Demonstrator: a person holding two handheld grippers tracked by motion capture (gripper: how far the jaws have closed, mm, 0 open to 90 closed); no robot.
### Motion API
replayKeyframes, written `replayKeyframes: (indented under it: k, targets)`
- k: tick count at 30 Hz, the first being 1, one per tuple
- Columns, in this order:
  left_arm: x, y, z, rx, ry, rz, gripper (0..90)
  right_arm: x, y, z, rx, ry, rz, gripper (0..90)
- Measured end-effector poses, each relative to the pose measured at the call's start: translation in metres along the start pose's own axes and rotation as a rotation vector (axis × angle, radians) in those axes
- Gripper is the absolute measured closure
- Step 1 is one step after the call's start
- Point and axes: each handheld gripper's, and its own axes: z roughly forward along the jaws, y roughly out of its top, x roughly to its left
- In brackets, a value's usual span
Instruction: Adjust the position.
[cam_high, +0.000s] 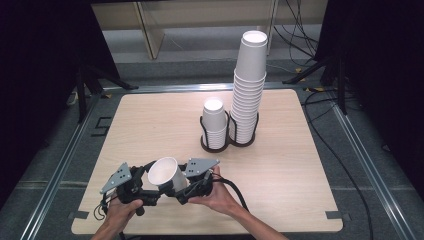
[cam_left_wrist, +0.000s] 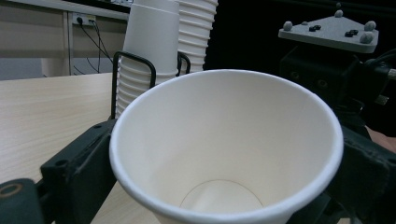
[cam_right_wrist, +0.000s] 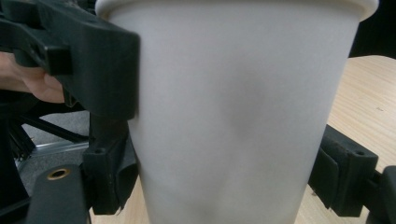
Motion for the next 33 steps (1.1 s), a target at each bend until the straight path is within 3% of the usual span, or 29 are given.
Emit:
replayKeyframes:
  k: [1, 3, 5, 6, 8, 14, 19, 25, 30, 33]
  targets:
    - [0.000, 0.000, 0.000, -0.001, -0.001, 0.000, 6.6, 0.000, 0.000, 0.000, -0.005, 0.002, 0.012, 19.9]
    - [0.000, 0.000, 0.000, -0.002, 0.001, 0.003, 7.7, -0.003, 0.000, 0.000, -0.013, -0.001, -0.018, 19.0]
    - [0.000, 0.001, -0.001, -0.010, -0.003, 0.005, 8.3, -0.002, -0.001, 0.000, -0.002, 0.001, 0.024, 17.1]
    - [0.001, 0.002, -0.002, -0.019, -0.002, 0.008, 8.4, -0.004, -0.001, 0.000, -0.003, -0.004, -0.004, 15.7]
    - [0.001, 0.004, -0.004, -0.031, 0.003, 0.011, 8.7, -0.003, -0.004, 0.000, 0.020, -0.011, 0.031, 15.3]
    - [0.005, 0.006, -0.007, -0.070, 0.020, 0.006, 9.2, -0.007, -0.008, -0.005, 0.080, -0.029, 0.029, 15.3]
    - [0.007, 0.010, -0.012, -0.066, 0.052, 0.015, 9.5, -0.011, -0.017, -0.016, 0.126, -0.050, 0.040, 15.4]
    - [0.014, 0.012, -0.014, -0.034, 0.151, 0.073, 9.5, -0.017, -0.016, -0.044, 0.152, -0.119, 0.045, 15.7]
    - [0.023, 0.012, -0.014, -0.006, 0.240, 0.091, 9.4, -0.017, -0.015, -0.070, 0.160, -0.192, 0.045, 16.3]
    - [0.030, 0.013, -0.013, -0.005, 0.264, 0.098, 9.4, -0.017, -0.016, -0.086, 0.161, -0.233, 0.052, 17.0]
